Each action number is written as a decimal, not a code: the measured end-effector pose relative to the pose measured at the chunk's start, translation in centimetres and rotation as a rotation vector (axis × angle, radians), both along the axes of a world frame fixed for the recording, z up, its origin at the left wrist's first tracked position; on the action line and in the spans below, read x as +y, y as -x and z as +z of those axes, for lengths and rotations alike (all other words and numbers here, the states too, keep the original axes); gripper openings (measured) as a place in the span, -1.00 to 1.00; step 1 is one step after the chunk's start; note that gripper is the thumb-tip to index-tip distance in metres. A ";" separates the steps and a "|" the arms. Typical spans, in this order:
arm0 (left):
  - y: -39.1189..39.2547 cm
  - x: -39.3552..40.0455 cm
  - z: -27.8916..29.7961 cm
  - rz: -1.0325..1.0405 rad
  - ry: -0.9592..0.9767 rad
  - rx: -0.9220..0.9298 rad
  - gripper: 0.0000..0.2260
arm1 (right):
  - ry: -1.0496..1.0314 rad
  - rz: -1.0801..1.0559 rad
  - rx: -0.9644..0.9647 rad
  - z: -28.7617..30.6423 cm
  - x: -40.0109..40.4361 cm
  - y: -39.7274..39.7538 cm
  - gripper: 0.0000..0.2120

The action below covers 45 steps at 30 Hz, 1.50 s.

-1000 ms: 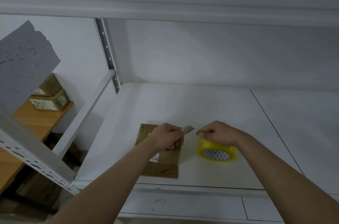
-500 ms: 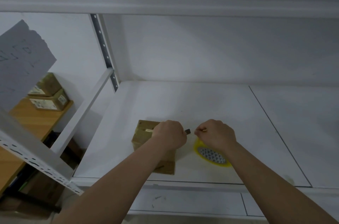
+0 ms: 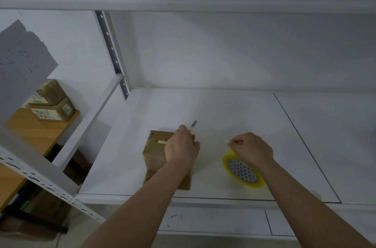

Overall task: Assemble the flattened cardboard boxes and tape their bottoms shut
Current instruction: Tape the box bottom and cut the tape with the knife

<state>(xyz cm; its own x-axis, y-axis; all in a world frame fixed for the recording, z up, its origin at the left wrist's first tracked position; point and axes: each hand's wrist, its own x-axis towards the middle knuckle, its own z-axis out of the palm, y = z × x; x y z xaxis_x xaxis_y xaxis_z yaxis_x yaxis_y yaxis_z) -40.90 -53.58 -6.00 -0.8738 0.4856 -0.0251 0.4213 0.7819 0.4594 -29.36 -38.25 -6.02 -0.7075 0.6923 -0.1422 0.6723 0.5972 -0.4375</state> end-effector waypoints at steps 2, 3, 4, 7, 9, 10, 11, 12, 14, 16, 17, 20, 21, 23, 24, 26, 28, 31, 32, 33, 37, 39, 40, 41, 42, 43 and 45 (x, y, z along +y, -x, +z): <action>-0.5 0.9 -0.3 -0.022 0.114 0.086 -0.80 | -0.032 -0.001 -0.019 0.0 -0.3 0.2 -0.78; -0.7 1.1 -0.3 -0.036 0.154 0.116 -0.81 | -0.046 -0.002 -0.027 0.0 -0.4 0.3 -0.78; -0.8 1.3 -0.3 -0.045 0.183 0.137 -0.80 | -0.058 0.001 -0.034 0.0 -0.6 0.4 -0.78; -0.6 1.3 -0.4 -0.088 0.178 0.144 -0.77 | -0.086 0.015 -0.041 0.1 -1.1 0.6 -0.78; -0.4 0.7 -0.1 -0.178 0.159 0.141 -0.82 | -0.099 0.026 -0.034 0.2 -1.5 0.5 -0.77; -0.2 0.2 0.1 -0.256 0.140 0.127 -0.88 | -0.095 0.025 -0.033 0.2 -1.5 0.4 -0.77; 0.2 -0.5 0.2 -0.361 0.120 0.098 -0.91 | -0.078 0.015 -0.031 0.2 -1.5 0.1 -0.77; 0.6 -1.2 0.4 -0.479 0.106 0.074 -0.91 | -0.047 -0.003 -0.022 0.2 -1.3 -0.2 -0.78; 2.0 -2.7 0.7 -0.694 0.129 0.071 -0.86 | 0.038 -0.039 0.016 0.3 -0.5 -0.9 -0.78; 3.0 -3.8 1.5 -0.864 0.217 0.132 -0.82 | 0.132 -0.059 0.070 0.4 0.2 -1.6 -0.80; 3.3 -4.1 2.0 -0.920 0.269 0.152 -0.81 | 0.176 -0.063 0.099 0.5 0.4 -1.9 -0.84; 3.4 -4.3 2.9 -0.942 0.342 0.161 -0.71 | 0.266 -0.069 0.198 0.8 0.5 -2.3 -0.78; 3.3 -4.2 2.9 -0.900 0.264 0.156 -0.65 | 0.289 -0.069 0.238 1.1 0.4 -2.3 -0.77; 2.7 -4.3 3.0 -0.722 -0.057 0.123 -0.58 | 0.327 -0.044 0.305 2.0 0.1 -2.1 -0.79; 2.3 -4.1 3.2 -0.611 -0.211 0.080 -0.58 | 0.336 -0.026 0.329 2.6 0.0 -2.0 -0.80; 1.4 -3.3 3.8 -0.457 -0.366 -0.029 -0.60 | 0.346 0.010 0.369 4.0 -0.5 -1.6 -0.81; 0.4 -2.7 4.4 -0.404 -0.424 -0.184 -0.63 | 0.364 0.042 0.386 5.2 -1.2 -1.3 -0.82; -0.4 -2.2 4.3 -0.278 -0.577 -0.325 -0.72 | 0.377 0.083 0.403 6.4 -2.2 -0.9 -0.85; -0.6 -2.3 4.4 -0.216 -0.641 -0.375 -0.72 | 0.383 0.089 0.413 6.7 -2.5 -0.9 -0.86; -0.8 -2.4 4.6 -0.170 -0.685 -0.427 -0.68 | 0.390 0.093 0.424 6.9 -2.8 -0.8 -0.86; -1.6 -2.8 5.6 -0.193 -0.624 -0.516 -0.48 | 0.353 0.107 0.419 7.4 -4.0 -0.3 -0.88; -1.9 -2.8 5.9 -0.235 -0.645 -0.547 -0.44 | 0.349 0.142 0.409 7.7 -4.6 0.0 -0.91; -1.9 -2.9 5.9 -0.238 -0.664 -0.543 -0.45 | 0.356 0.165 0.407 7.9 -4.9 0.1 -0.90; -1.8 -3.0 6.0 -0.232 -0.689 -0.541 -0.49 | 0.370 0.184 0.406 8.1 -5.1 0.2 -0.89; -1.7 -3.1 6.1 -0.222 -0.718 -0.546 -0.57 | 0.391 0.195 0.409 8.2 -5.3 0.2 -0.89; -1.5 -3.2 6.2 -0.214 -0.750 -0.557 -0.66 | 0.424 0.197 0.416 8.4 -5.5 0.3 -0.89; -1.2 -3.5 6.7 -0.222 -0.767 -0.554 -0.78 | 0.526 0.182 0.435 8.7 -5.7 0.4 -0.89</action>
<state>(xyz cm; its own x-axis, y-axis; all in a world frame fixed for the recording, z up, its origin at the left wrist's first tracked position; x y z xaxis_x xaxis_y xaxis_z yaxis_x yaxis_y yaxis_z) -39.66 -57.09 0.70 -0.7203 0.6935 -0.0132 0.0938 0.1162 0.9888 -29.72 -43.92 2.67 -0.8738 0.4751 -0.1037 0.2811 0.3193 -0.9050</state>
